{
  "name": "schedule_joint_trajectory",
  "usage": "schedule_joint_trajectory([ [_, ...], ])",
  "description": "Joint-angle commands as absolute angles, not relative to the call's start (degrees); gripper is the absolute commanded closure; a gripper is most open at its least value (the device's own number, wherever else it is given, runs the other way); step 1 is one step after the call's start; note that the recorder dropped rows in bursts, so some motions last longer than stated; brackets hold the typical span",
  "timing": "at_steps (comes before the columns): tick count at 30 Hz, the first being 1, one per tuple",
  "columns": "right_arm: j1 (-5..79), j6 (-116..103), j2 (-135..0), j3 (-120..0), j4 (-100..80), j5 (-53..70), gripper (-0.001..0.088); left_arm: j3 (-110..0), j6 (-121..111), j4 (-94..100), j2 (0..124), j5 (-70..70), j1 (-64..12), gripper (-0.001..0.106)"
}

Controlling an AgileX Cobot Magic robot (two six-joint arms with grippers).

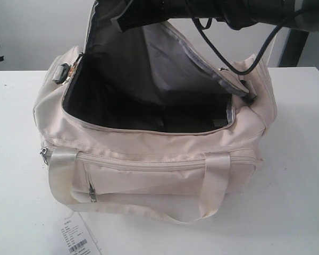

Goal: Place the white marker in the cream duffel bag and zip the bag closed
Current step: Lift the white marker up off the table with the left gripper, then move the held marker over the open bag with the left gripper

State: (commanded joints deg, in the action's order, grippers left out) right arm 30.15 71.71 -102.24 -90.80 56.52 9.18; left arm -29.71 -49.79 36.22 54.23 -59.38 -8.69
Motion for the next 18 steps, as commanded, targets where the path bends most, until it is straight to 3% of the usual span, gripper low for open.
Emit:
schedule_joint_trajectory([
  [12,30.15,70.75,-102.24,-90.8,56.52,9.18,0.0868,-29.71,-51.8,38.94,62.46,-69.96,-8.92,0.105],
  [18,30.15,70.65,-102.24,-90.8,56.52,9.18,0.0868,-29.71,-46.88,37.6,66.14,-69.96,-15.25,0.105],
])
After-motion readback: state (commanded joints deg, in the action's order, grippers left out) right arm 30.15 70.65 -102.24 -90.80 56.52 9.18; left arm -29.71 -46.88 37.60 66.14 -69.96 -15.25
